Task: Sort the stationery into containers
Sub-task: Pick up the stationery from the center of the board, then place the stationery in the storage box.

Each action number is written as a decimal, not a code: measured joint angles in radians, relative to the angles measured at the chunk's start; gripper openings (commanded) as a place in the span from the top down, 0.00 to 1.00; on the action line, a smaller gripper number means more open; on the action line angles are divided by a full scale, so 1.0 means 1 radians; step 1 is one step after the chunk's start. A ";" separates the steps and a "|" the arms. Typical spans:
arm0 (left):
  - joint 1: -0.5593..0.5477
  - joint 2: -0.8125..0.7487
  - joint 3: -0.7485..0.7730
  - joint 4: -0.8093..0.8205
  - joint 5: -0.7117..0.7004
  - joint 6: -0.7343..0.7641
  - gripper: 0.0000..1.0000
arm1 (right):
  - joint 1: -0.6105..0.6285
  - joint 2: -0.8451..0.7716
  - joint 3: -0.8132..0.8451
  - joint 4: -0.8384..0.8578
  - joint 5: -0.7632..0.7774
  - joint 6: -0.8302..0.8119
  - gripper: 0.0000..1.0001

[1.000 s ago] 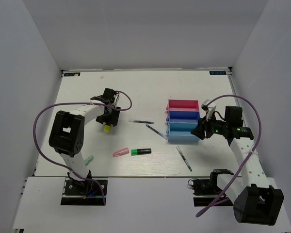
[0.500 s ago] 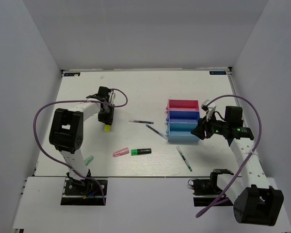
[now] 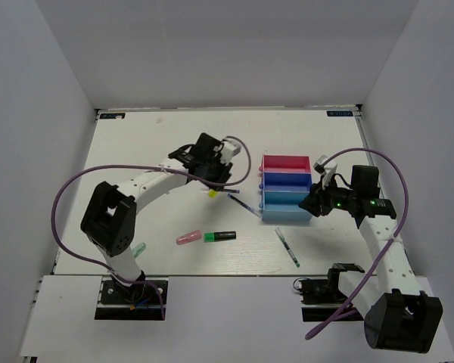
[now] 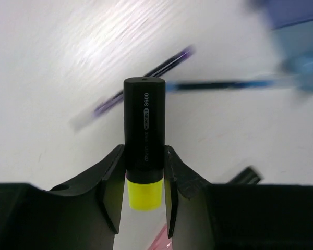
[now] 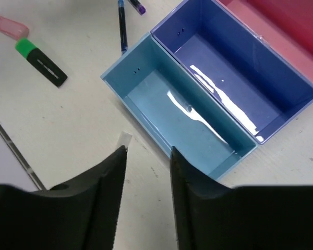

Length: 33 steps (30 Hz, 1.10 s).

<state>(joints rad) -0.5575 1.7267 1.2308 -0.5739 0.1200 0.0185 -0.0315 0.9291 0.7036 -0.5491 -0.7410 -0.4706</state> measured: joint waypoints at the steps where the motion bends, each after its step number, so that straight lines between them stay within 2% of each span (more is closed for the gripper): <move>1: -0.044 -0.006 0.034 0.015 0.005 0.015 1.00 | 0.000 0.000 0.000 0.000 -0.003 -0.003 0.80; 3: -0.113 -0.004 0.103 0.063 0.012 0.052 1.00 | 0.000 -0.001 0.000 0.001 -0.013 -0.010 0.96; 4: -0.138 0.002 0.138 0.085 0.016 0.068 1.00 | 0.000 -0.002 0.000 0.000 -0.019 -0.013 1.00; 12: -0.223 0.232 0.408 0.319 0.054 0.141 1.00 | 0.000 -0.014 0.000 -0.001 -0.056 -0.040 1.00; 19: -0.223 0.431 0.492 0.512 0.103 0.111 1.00 | -0.001 -0.063 -0.042 0.021 -0.063 -0.067 1.00; 26: -0.222 0.519 0.566 0.630 0.124 0.066 1.00 | -0.001 -0.079 -0.052 0.032 -0.068 -0.092 1.00; 28: -0.222 0.535 0.589 0.642 0.125 0.060 0.95 | -0.001 -0.079 -0.053 0.034 -0.069 -0.096 1.00; 30: -0.222 0.547 0.603 0.651 0.124 0.055 0.84 | -0.001 -0.079 -0.053 0.035 -0.070 -0.100 1.00; 31: -0.222 0.550 0.605 0.654 0.124 0.051 0.82 | -0.001 -0.079 -0.053 0.035 -0.070 -0.101 0.99; 32: -0.220 0.553 0.605 0.657 0.123 0.049 0.80 | -0.001 -0.079 -0.053 0.035 -0.070 -0.101 0.95; 33: -0.219 0.556 0.605 0.657 0.123 0.046 0.69 | -0.001 -0.079 -0.053 0.035 -0.070 -0.102 0.89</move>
<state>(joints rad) -0.7761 2.2826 1.8359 0.0830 0.2428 0.0647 -0.0326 0.8505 0.6506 -0.5140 -0.8112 -0.5724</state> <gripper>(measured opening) 0.413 0.032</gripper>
